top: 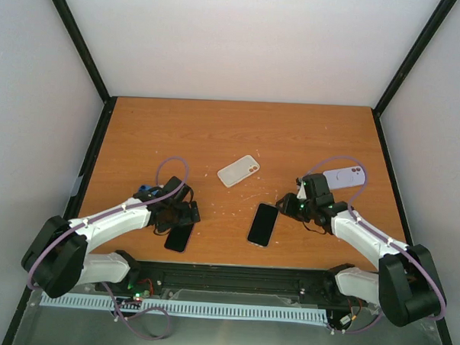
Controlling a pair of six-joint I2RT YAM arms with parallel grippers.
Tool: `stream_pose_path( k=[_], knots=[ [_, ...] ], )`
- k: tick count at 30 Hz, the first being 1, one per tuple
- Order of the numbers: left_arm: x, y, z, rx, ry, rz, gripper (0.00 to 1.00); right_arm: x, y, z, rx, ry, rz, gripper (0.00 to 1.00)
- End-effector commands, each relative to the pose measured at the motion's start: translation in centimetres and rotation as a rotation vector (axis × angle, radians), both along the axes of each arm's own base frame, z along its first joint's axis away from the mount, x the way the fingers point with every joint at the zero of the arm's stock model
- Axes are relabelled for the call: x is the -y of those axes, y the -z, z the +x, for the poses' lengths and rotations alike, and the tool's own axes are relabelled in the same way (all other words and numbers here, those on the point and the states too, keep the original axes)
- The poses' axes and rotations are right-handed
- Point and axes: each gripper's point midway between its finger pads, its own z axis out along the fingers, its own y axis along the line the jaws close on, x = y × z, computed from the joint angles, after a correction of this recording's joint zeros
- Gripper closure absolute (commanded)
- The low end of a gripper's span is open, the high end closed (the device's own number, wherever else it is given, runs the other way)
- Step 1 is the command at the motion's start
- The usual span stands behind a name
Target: Put the phone into the phone case
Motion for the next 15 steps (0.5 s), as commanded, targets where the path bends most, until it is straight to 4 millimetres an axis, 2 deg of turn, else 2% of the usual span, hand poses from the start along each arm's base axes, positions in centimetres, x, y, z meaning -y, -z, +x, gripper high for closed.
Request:
stream_pose_path(
  k=[1, 6, 13, 15],
  knots=[
    [0.1, 0.3, 0.1, -0.014, -0.026, -0.013, 0.00, 2.0, -0.7, 1.4, -0.014, 0.120, -0.091, 0.66],
    [0.4, 1.1, -0.4, -0.034, -0.033, -0.046, 0.00, 4.2, -0.9, 2.9, -0.026, 0.242, -0.179, 0.65],
    [2.1, 1.5, -0.9, -0.064, -0.001, -0.138, 0.01, 9.8, -1.7, 5.8, -0.027, 0.501, -0.310, 0.65],
    [3.2, 1.3, -0.9, -0.063, 0.033, -0.190, 0.03, 8.7, -2.8, 7.5, 0.051, 0.416, -0.289, 0.64]
  ],
)
